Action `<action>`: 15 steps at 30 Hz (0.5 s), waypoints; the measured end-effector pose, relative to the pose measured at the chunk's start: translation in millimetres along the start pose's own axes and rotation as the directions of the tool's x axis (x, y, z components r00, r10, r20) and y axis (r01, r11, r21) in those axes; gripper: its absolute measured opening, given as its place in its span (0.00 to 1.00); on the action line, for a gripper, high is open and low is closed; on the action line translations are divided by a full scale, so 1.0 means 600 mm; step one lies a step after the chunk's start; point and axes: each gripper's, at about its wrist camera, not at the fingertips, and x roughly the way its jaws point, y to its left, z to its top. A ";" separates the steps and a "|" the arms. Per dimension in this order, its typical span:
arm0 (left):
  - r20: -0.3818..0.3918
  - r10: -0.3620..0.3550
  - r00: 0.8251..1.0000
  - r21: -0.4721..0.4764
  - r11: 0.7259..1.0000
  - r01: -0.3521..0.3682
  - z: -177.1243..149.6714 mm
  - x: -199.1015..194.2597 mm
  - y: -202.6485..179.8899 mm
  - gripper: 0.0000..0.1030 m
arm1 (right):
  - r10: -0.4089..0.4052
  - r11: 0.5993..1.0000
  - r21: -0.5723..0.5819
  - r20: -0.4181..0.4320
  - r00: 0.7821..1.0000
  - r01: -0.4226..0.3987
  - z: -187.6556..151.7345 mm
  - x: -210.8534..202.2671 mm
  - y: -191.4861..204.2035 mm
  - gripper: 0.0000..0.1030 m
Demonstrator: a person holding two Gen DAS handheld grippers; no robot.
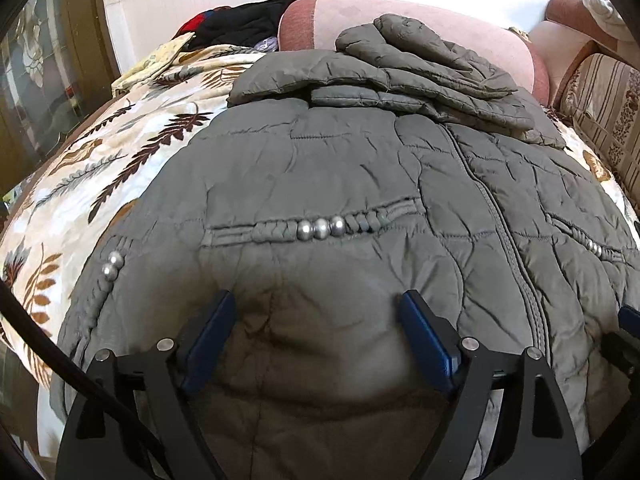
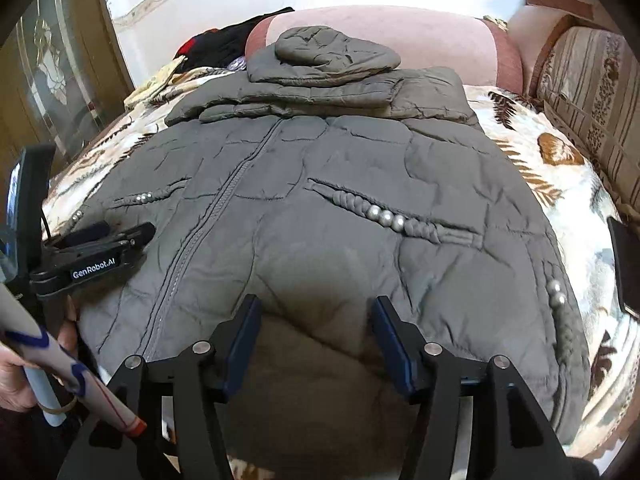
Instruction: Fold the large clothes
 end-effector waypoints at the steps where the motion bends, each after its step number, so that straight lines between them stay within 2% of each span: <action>1: 0.000 0.002 1.000 0.005 1.000 -0.002 -0.003 -0.002 0.000 0.81 | 0.006 1.000 0.010 0.002 1.000 -0.006 -0.002 -0.004 -0.004 0.61; 11: 0.013 -0.014 1.000 0.022 1.000 0.014 -0.032 -0.040 0.021 0.81 | -0.004 0.996 0.086 0.031 1.000 0.001 -0.029 -0.051 -0.066 0.61; 15: 0.048 -0.024 0.999 -0.023 0.999 0.026 -0.037 -0.054 0.047 0.81 | -0.016 0.990 0.141 0.062 0.998 0.007 -0.035 -0.075 -0.098 0.61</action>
